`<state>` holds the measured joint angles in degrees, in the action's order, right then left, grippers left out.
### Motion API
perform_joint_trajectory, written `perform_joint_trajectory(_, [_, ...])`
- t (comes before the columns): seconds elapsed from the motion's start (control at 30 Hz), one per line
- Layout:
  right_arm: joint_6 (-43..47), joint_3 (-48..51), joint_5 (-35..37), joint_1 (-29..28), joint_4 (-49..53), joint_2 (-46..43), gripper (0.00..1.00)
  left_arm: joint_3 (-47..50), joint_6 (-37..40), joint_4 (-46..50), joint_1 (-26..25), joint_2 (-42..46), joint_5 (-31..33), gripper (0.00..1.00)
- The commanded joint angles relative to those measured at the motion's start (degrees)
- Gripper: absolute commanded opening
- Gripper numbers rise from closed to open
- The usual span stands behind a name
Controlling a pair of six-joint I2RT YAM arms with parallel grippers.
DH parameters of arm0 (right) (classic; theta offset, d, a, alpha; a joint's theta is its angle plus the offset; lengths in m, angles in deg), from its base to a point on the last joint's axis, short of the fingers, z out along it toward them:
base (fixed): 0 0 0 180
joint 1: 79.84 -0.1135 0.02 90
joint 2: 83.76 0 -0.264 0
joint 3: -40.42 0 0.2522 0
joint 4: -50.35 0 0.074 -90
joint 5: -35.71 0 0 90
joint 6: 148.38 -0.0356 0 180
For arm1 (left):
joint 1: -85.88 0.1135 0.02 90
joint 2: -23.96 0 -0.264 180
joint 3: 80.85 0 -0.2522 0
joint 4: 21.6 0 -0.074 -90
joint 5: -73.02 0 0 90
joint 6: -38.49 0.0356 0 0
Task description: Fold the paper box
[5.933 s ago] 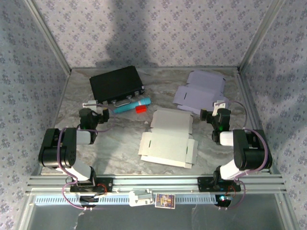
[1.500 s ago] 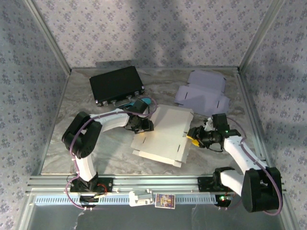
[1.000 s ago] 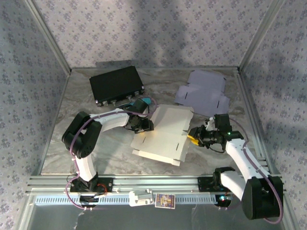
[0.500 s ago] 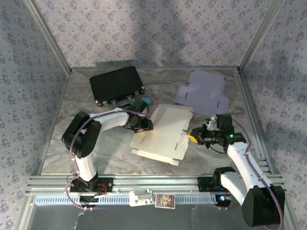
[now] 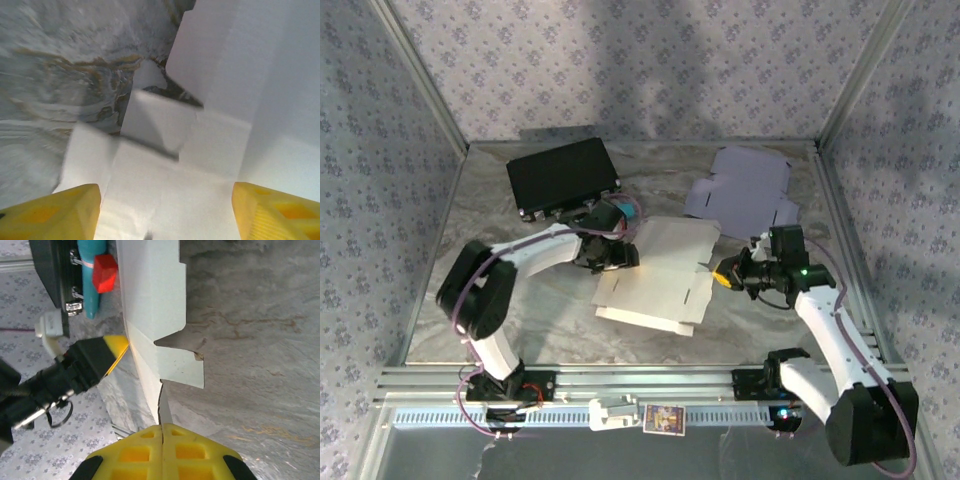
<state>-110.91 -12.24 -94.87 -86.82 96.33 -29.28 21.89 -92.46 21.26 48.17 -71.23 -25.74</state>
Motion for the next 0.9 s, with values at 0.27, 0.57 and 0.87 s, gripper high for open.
perform_joint_trajectory(0.27, [-12.28, -16.97, 5.64, -0.65, 1.96, 9.65, 0.0, 14.21, 34.29, -10.42, -12.04, 37.44, 12.77, 0.72])
perform_joint_trajectory(0.57, [-16.84, -25.72, 3.84, -0.71, 3.75, 17.73, 0.0, 25.6, 49.32, -17.73, -15.54, 41.6, 21.51, 0.76])
perform_joint_trajectory(0.87, [-21.11, -28.23, 3.12, -0.44, 4.74, 19.77, 0.0, 27.37, 55.04, -33.74, -13.75, 25.87, 25.71, 0.77])
